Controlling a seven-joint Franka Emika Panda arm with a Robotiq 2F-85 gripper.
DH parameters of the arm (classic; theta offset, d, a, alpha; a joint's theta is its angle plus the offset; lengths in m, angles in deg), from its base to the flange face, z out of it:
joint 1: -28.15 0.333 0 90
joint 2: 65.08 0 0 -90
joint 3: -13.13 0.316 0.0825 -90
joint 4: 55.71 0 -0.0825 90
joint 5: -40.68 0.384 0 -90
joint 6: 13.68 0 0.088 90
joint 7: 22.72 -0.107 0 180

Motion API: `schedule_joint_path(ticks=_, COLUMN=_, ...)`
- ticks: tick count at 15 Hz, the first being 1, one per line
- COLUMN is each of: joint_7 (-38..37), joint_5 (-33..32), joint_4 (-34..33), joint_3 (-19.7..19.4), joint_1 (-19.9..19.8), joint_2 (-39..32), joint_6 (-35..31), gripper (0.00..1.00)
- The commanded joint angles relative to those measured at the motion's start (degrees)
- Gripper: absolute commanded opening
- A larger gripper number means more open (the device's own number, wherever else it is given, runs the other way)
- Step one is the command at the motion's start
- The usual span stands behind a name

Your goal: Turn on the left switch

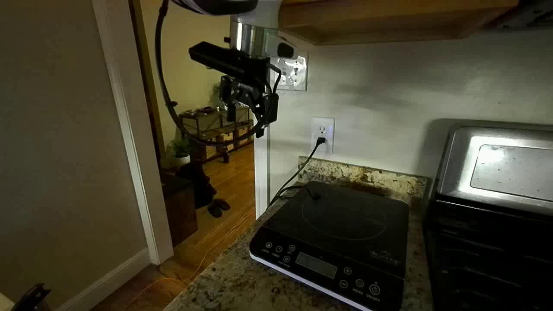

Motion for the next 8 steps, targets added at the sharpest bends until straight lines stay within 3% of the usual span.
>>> schedule_joint_path(ticks=1, joint_7=0.39, joint_5=0.51, joint_4=-0.15, joint_3=1.97, joint_1=-2.13, joint_2=-0.19, joint_6=0.26, gripper=1.00)
schedule_joint_path(ticks=8, joint_7=0.09, joint_5=-0.44, joint_4=1.57, joint_3=2.39, joint_1=-2.24, joint_2=1.14, joint_6=-0.79, gripper=1.00)
